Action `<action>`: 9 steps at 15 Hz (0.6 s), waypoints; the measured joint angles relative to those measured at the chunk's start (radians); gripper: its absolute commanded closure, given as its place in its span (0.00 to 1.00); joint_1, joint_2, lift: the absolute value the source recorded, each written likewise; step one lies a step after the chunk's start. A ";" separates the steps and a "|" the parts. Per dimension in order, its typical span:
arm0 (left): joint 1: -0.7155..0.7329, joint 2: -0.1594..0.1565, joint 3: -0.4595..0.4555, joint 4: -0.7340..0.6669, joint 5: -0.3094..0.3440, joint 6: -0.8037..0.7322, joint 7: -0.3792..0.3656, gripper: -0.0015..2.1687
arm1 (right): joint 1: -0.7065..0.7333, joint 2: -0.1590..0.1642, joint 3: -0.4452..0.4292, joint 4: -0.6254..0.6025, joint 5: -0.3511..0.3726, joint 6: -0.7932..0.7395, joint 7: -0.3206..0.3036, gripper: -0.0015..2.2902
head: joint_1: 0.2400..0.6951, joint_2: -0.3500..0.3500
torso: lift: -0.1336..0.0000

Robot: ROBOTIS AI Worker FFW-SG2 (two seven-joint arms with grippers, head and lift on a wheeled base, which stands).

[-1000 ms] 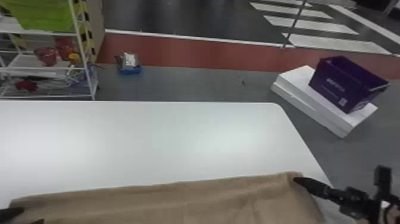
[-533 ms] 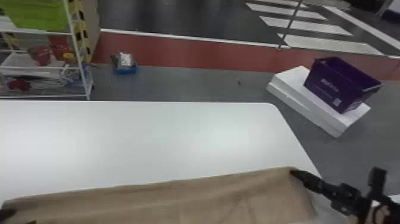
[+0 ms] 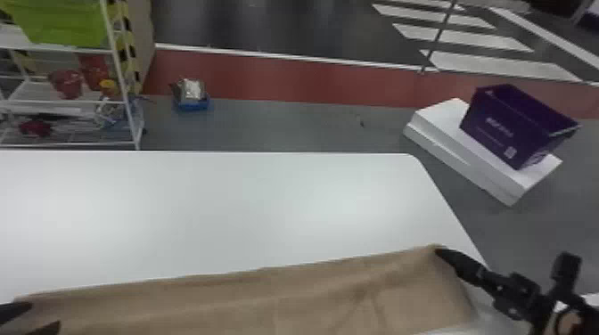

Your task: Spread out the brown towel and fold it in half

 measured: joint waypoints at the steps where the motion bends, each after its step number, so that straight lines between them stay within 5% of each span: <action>1: 0.000 -0.001 -0.004 -0.001 0.001 0.000 0.000 0.07 | -0.005 0.000 -0.002 0.014 -0.015 0.000 -0.004 0.44 | 1.00 0.16 | 0.07; 3: 0.000 -0.003 -0.007 -0.003 0.001 0.000 -0.013 0.07 | -0.013 0.003 -0.004 0.035 -0.033 -0.009 -0.028 0.40 | 1.00 0.15 | 0.07; 5: 0.005 -0.004 -0.010 -0.009 0.001 0.002 -0.026 0.07 | -0.014 0.008 0.001 0.037 -0.026 -0.019 -0.035 0.06 | 1.00 0.14 | 0.07; 6: 0.009 -0.004 -0.013 -0.010 0.001 0.002 -0.026 0.07 | -0.007 0.010 0.000 0.025 -0.021 -0.016 -0.033 0.00 | 1.00 0.14 | 0.07; 9: 0.011 -0.003 -0.012 -0.011 0.001 0.001 -0.025 0.07 | 0.040 0.009 -0.045 -0.059 -0.018 0.072 -0.030 0.01 | 1.00 0.12 | 0.07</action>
